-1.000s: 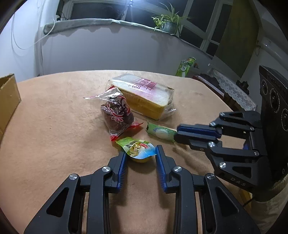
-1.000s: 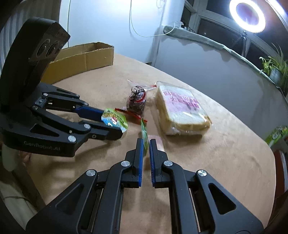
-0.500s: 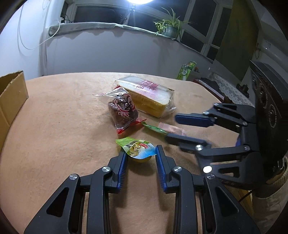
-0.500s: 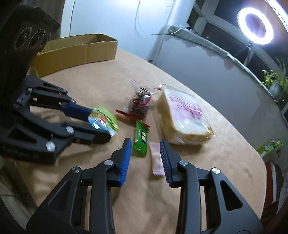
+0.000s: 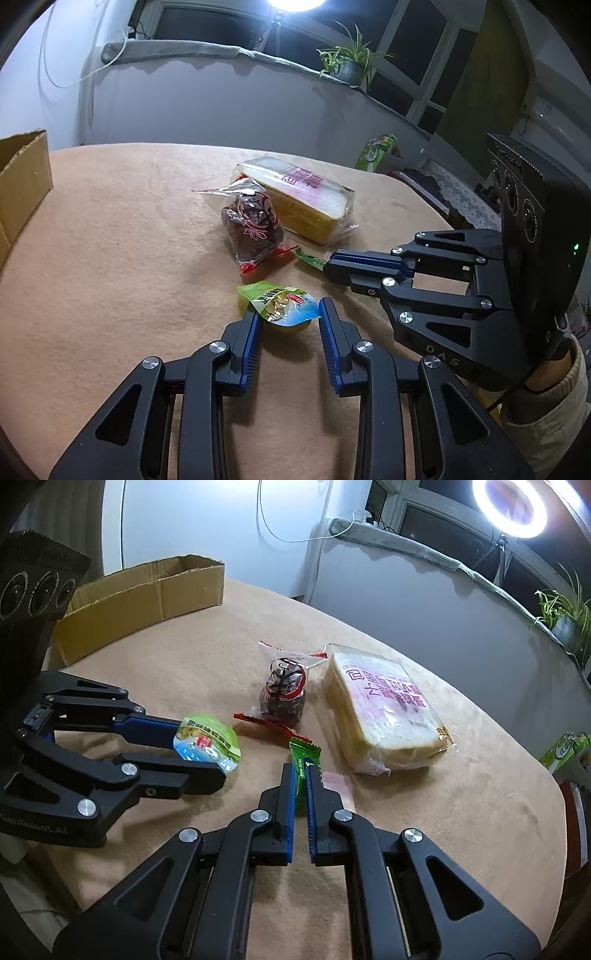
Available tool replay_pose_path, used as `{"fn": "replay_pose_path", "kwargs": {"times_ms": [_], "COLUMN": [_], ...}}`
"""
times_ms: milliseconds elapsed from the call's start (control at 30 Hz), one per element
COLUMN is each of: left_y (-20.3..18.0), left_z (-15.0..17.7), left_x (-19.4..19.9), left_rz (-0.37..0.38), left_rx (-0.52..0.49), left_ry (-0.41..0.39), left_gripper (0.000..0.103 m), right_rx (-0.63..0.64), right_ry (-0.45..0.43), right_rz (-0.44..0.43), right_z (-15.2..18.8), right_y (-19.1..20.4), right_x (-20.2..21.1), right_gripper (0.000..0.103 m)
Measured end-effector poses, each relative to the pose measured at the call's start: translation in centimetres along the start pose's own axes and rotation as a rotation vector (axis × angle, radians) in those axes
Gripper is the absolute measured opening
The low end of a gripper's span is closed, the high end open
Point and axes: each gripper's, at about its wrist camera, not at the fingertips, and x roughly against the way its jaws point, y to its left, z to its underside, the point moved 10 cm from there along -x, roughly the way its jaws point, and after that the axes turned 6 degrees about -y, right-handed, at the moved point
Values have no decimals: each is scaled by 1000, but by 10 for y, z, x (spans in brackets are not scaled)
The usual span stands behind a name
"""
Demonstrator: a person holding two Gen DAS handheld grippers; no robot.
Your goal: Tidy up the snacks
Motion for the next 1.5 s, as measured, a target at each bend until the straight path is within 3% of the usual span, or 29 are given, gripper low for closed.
{"fn": "replay_pose_path", "kwargs": {"times_ms": [100,300,433,633,933,1167,1333,1500], "left_y": [-2,1,2,13,16,18,28,38], "left_z": [1,-2,-3,-6,-9,-10,-14,-21], "left_x": [-1,0,0,-1,4,5,17,43], "left_rz": [11,46,71,142,217,236,238,171], "left_rx": [-4,30,50,156,229,255,270,229], "left_ry": [6,-8,-8,5,-13,-18,-65,-145], "left_gripper": [29,29,29,29,29,29,29,29], "right_rx": [43,135,25,-123,-144,-125,-153,-256], "right_ry": [30,78,106,133,141,112,42,-64], "right_rz": [9,110,106,78,111,120,107,65], "right_z": [3,-1,-4,-8,-5,-3,-4,-13], "right_y": [7,16,10,2,-1,8,15,19], "right_x": [-7,-18,-20,-21,-19,-10,4,25], "right_gripper": [5,5,5,4,4,4,4,4]}}
